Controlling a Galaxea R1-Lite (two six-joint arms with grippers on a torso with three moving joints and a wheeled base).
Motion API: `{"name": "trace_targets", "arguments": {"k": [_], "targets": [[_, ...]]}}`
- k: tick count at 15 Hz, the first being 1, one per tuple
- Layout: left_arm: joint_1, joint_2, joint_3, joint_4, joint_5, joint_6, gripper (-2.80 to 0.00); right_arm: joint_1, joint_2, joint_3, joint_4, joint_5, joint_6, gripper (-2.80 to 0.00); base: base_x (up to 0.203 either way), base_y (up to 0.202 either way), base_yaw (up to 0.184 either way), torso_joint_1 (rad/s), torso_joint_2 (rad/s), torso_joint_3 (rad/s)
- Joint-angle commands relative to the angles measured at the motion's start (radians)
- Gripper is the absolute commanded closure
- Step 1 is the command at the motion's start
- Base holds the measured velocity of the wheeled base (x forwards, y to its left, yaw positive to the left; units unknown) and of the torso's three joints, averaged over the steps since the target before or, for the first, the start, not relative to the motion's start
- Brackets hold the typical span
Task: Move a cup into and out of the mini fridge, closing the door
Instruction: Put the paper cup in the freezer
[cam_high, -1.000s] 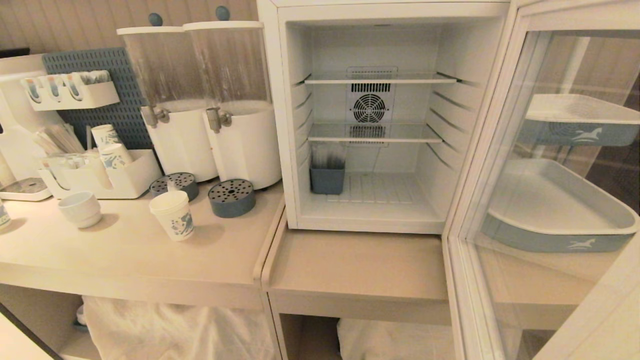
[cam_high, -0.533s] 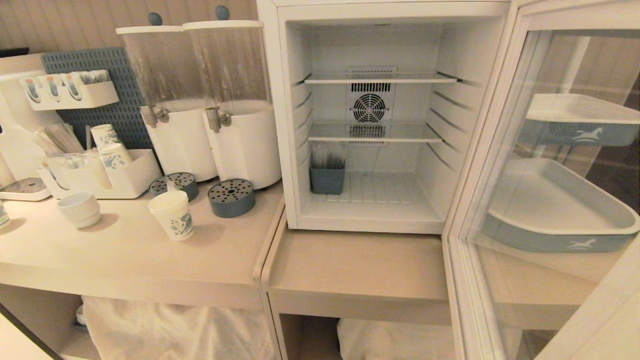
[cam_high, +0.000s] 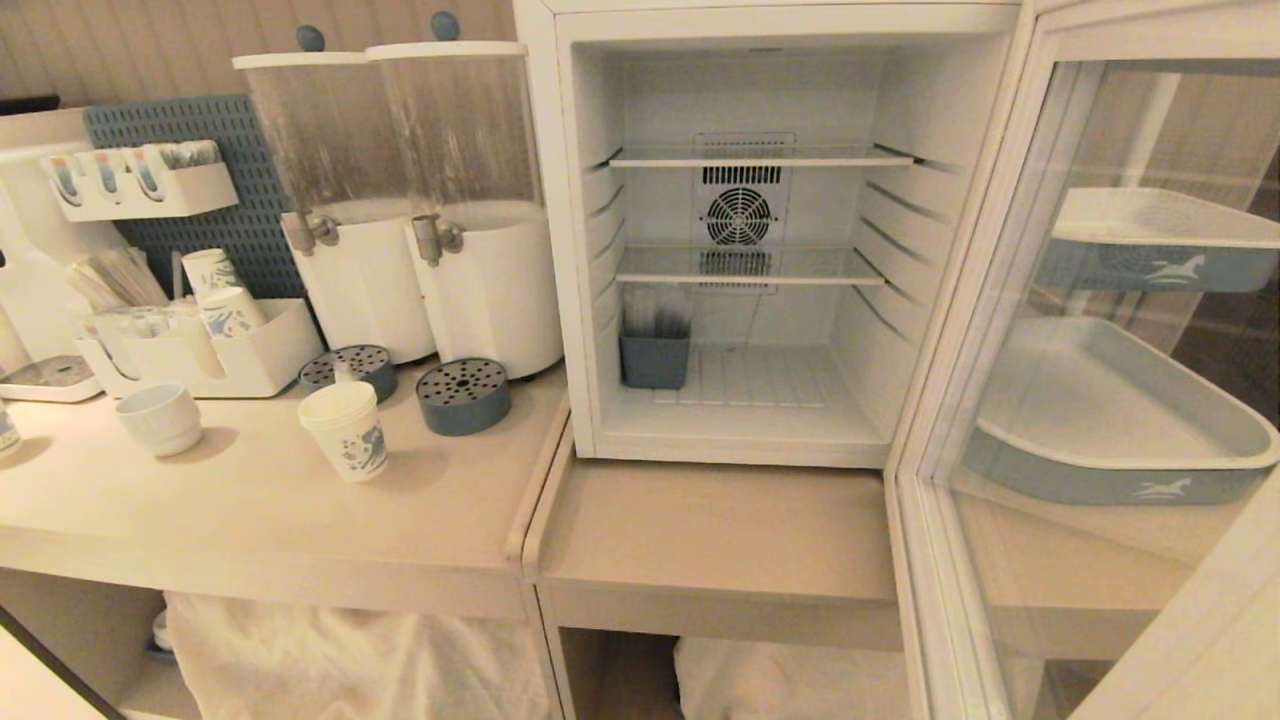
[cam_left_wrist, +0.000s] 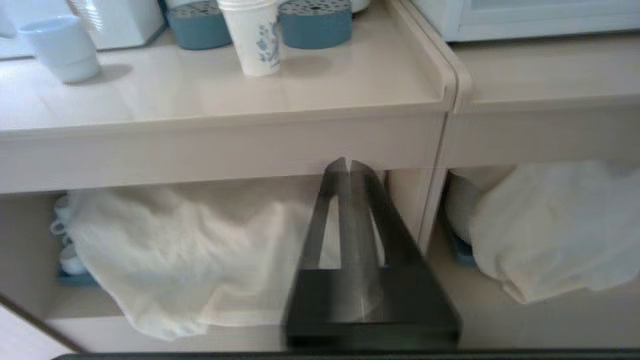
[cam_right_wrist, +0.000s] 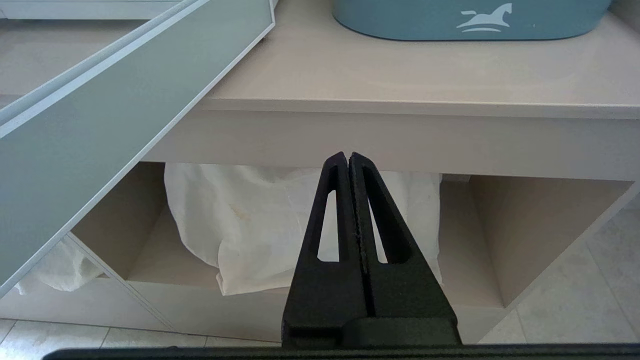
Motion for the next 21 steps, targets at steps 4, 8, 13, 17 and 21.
{"name": "trace_targets", "arguments": {"k": [4, 8, 13, 17, 21], "targets": [[0.001, 0.001, -0.001, 0.019, 0.058, -0.047, 0.00, 0.000, 0.000, 0.000, 0.001, 0.000, -0.001, 0.00, 0.000, 0.000, 0.000, 0.000, 0.00, 0.000], [-0.001, 0.000, 0.044, -0.007, 0.050, 0.064, 0.00, -0.001, 0.000, 0.000, 0.001, 0.000, -0.001, 0.00, 0.000, 0.000, 0.000, 0.000, 0.00, 0.000], [-0.001, 0.000, 0.050, -0.010, 0.060, 0.053, 0.00, 0.000, 0.002, 0.000, 0.001, 0.000, -0.001, 0.00, 0.000, 0.000, 0.000, 0.000, 0.00, 0.000], [-0.001, 0.000, 0.050, -0.010, 0.060, 0.055, 0.00, 0.000, 0.002, 0.000, 0.001, 0.000, -0.001, 0.00, -0.076, 0.000, -0.001, 0.001, 0.00, 0.000], [-0.001, 0.000, 0.050, -0.010, 0.061, 0.055, 0.00, 0.000, 0.002, 0.000, 0.003, 0.000, -0.001, 0.00, -0.196, 0.000, 0.000, 0.005, 0.00, 0.002]]}}
